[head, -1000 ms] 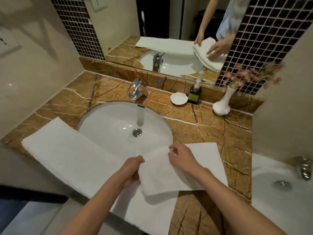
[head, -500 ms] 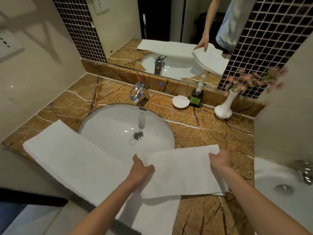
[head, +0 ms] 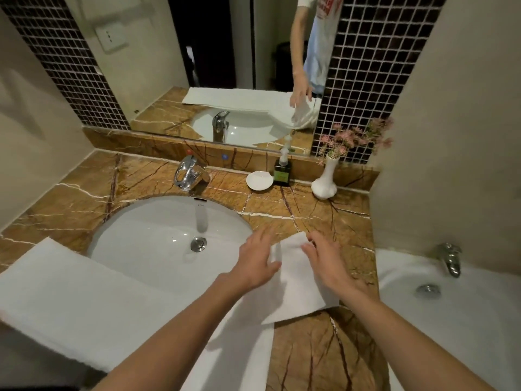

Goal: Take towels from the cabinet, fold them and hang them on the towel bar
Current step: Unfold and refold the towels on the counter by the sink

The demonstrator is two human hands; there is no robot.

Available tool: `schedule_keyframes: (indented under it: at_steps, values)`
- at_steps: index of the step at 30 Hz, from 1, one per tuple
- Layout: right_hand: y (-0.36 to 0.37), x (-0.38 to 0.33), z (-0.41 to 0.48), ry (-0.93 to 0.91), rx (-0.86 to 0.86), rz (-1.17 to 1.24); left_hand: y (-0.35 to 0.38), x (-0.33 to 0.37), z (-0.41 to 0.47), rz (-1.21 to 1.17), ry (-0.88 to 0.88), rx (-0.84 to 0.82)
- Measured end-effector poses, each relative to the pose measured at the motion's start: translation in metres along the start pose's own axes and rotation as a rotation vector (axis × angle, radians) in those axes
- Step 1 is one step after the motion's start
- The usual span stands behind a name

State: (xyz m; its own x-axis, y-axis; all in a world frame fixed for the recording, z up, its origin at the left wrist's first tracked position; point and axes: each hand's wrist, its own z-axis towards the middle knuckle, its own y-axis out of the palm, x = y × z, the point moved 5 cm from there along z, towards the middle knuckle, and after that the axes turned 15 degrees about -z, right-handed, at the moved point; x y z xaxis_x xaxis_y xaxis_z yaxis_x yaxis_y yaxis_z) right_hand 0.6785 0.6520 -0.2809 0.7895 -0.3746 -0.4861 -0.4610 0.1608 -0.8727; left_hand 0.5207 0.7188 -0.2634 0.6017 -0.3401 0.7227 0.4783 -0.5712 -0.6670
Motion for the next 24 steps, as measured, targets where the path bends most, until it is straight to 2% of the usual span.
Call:
schedule_keyframes:
  at_steps: [3, 6, 10, 15, 18, 21, 24]
  values:
    - [-0.014, -0.008, -0.01, -0.091, 0.012, 0.079, 0.007, 0.035, 0.023, -0.073, 0.128, -0.096]
    - [-0.032, -0.003, -0.015, -0.079, 0.063, 0.067, 0.011, 0.065, 0.03, -0.068, 0.199, -0.128]
    - [-0.063, 0.021, -0.019, 0.033, 0.188, -0.045, 0.019, 0.097, 0.033, -0.09, 0.259, -0.024]
    - [-0.064, 0.046, -0.02, 0.137, 0.045, -0.1, 0.021, 0.107, 0.036, -0.259, 0.219, 0.167]
    - [-0.056, 0.063, -0.026, 0.188, -0.016, -0.115, 0.004, 0.119, 0.039, -0.361, 0.215, 0.195]
    - [-0.07, 0.068, -0.033, 0.266, 0.045, 0.084, -0.02, 0.133, 0.037, -0.351, 0.28, 0.248]
    - [-0.096, 0.056, -0.028, 0.234, 0.147, 0.367, -0.045, 0.135, 0.035, -0.405, 0.307, 0.325]
